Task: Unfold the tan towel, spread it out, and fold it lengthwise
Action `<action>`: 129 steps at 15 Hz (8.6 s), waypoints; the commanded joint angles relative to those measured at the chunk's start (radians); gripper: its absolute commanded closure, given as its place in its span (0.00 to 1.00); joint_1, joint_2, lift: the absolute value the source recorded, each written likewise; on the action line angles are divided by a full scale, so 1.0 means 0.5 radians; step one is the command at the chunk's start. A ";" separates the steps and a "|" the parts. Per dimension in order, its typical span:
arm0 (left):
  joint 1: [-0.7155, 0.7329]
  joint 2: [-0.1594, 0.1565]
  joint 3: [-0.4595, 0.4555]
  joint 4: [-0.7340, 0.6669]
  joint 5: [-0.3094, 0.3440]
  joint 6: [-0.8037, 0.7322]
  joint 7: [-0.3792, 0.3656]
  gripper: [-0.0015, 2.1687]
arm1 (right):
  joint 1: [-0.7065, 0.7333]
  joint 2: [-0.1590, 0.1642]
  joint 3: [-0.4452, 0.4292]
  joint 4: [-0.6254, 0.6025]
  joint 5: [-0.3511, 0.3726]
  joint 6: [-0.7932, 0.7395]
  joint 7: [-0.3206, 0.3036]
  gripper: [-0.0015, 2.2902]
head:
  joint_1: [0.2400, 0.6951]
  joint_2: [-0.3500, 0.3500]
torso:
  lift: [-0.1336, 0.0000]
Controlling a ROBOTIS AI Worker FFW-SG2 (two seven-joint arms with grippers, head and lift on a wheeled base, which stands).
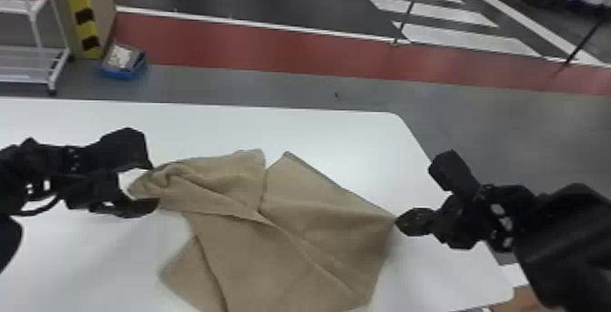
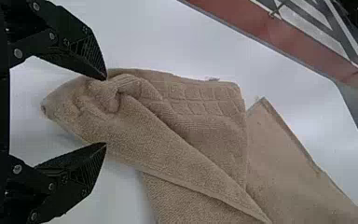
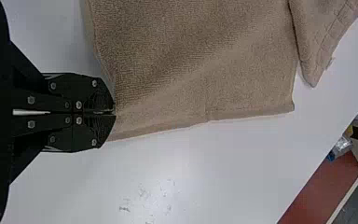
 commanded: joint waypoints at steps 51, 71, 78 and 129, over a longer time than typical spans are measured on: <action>0.897 0.091 1.965 -0.627 0.134 -0.363 -0.487 0.65 | 0.069 0.213 -0.297 -0.176 -0.297 0.362 -0.577 0.58 | 1.00 0.43 | 0.08; 1.158 -0.084 1.897 -0.925 0.094 -0.400 -0.558 0.65 | -0.551 0.660 0.908 -0.096 0.069 0.650 -0.702 0.19 | 1.00 0.76 | 0.08; 1.155 -0.072 1.913 -0.897 0.103 -0.412 -0.555 0.65 | -0.643 0.679 1.010 0.014 0.176 0.712 -0.709 0.21 | 1.00 0.80 | 0.08; 1.130 -0.363 1.900 -0.897 0.057 -0.522 0.022 0.65 | 0.188 0.400 -0.672 -0.124 -1.030 -0.822 -0.807 0.55 | 0.68 0.41 | 0.08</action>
